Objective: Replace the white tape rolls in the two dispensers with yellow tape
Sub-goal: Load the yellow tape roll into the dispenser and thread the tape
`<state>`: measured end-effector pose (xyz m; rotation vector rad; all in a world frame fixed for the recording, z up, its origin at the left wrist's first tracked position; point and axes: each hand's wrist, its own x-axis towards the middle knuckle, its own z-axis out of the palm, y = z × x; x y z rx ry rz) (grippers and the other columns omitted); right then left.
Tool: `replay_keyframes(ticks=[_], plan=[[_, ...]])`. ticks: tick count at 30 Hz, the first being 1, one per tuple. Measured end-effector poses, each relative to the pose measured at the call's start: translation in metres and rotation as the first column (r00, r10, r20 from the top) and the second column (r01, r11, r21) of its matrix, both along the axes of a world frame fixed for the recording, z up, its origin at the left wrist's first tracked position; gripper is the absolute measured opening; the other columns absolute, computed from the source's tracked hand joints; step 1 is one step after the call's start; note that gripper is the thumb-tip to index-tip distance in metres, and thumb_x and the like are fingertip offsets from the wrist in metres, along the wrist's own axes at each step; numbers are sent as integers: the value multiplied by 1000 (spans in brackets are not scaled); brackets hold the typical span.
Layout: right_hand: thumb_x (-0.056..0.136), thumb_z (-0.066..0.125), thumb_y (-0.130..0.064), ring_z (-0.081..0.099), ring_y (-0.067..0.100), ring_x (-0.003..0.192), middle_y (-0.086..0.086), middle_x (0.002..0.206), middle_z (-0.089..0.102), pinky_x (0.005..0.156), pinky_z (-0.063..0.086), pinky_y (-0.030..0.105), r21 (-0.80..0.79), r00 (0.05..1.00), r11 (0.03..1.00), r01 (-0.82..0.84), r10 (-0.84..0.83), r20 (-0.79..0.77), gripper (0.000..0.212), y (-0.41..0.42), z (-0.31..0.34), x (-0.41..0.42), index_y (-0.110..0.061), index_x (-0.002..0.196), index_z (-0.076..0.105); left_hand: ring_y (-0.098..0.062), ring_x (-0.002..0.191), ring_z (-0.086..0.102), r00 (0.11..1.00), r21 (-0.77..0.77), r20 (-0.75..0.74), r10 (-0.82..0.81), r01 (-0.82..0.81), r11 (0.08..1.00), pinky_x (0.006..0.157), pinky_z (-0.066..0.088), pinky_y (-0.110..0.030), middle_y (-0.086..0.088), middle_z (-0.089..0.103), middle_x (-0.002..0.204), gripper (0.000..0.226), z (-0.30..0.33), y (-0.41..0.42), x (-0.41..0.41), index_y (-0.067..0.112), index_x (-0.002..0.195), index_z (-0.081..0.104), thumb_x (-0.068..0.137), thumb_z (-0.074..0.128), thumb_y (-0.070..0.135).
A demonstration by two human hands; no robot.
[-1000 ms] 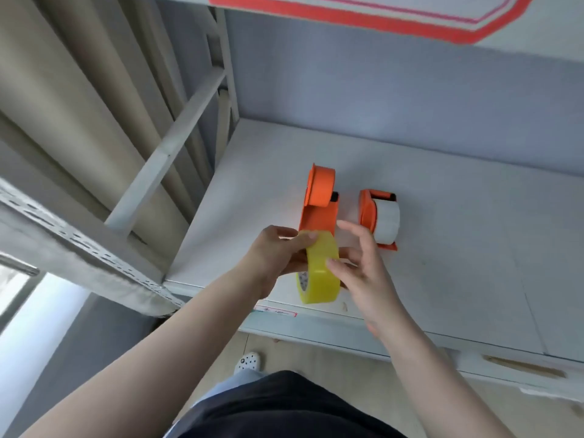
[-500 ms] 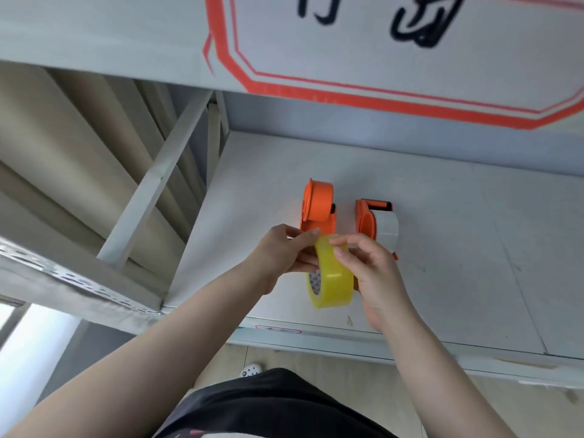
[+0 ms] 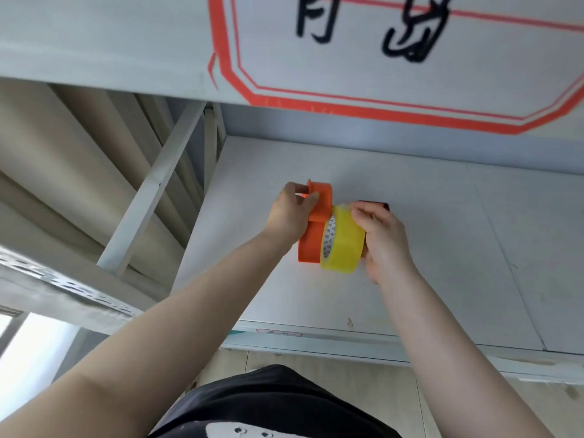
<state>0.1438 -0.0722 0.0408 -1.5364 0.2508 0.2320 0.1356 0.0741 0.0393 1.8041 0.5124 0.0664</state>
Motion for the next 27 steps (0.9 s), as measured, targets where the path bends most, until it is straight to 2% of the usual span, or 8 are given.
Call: replay_keyframes(ticks=[2, 5, 9, 12, 15, 21, 24, 27], plan=[[81, 69, -19, 64, 32, 100, 10, 105, 68, 76, 50, 40, -24, 1000, 1000, 0, 0, -11, 14, 2, 3, 10, -31, 74, 73, -20, 76, 53, 999, 21, 16, -42, 42, 999, 57, 36, -25, -7, 60, 94, 22, -7, -1, -3, 9, 111, 57, 96, 50, 22], [83, 69, -17, 65, 28, 91, 15, 108, 69, 76, 54, 39, -23, 999, 1000, 6, -7, -36, 9, 7, 8, 23, -24, 78, 71, -23, 72, 50, 995, 38, 52, -90, 88, 995, 64, 37, -31, -7, 57, 82, 16, -16, 1, -11, 7, 99, 59, 95, 50, 19], [84, 69, -16, 65, 27, 90, 18, 109, 68, 85, 55, 47, -6, 999, 1000, -24, 24, -36, 7, 16, 10, 27, -22, 81, 69, -23, 72, 51, 990, -32, 93, -107, 110, 993, 67, 40, -35, -13, 56, 78, 21, -25, 7, -19, 1, 94, 58, 92, 51, 21], [86, 68, -16, 63, 27, 89, 16, 104, 66, 81, 54, 42, 18, 999, 999, -30, 31, -27, 4, 20, 12, 29, -19, 85, 67, -23, 73, 52, 982, -92, 124, -143, 155, 984, 74, 47, -45, -13, 57, 77, 27, -27, 11, -23, 1, 91, 58, 88, 52, 28], [87, 68, -17, 62, 24, 85, 13, 101, 66, 76, 53, 36, 20, 1000, 1000, -16, 17, -21, 6, 22, 16, 35, -15, 92, 67, -21, 71, 48, 975, -120, 141, -173, 190, 974, 72, 41, -40, -12, 53, 74, 33, -27, 14, -25, -1, 89, 56, 84, 53, 31], [84, 71, -16, 65, 27, 90, 16, 105, 69, 85, 54, 41, -14, 999, 999, -32, 31, -35, 8, 22, 14, 43, -14, 92, 70, -23, 71, 43, 965, -140, 172, -196, 221, 965, 68, 33, -33, -15, 50, 75, 36, -30, 15, -29, -10, 87, 52, 87, 57, 26], [82, 72, -18, 67, 24, 88, 10, 99, 71, 80, 57, 37, -57, 996, 996, -68, 65, -57, 8, 21, 13, 44, -18, 91, 72, -22, 72, 46, 962, -146, 195, -191, 221, 964, 70, 36, -34, -17, 53, 76, 39, -31, 13, -30, -10, 86, 55, 83, 57, 29], [85, 70, -20, 65, 22, 80, 7, 91, 70, 74, 55, 34, -54, 993, 993, -108, 105, -58, 7, 21, 12, 43, -18, 92, 70, -23, 75, 52, 963, -180, 204, -174, 212, 960, 75, 43, -37, -25, 59, 80, 33, -32, 15, -30, -10, 88, 59, 87, 58, 23]])
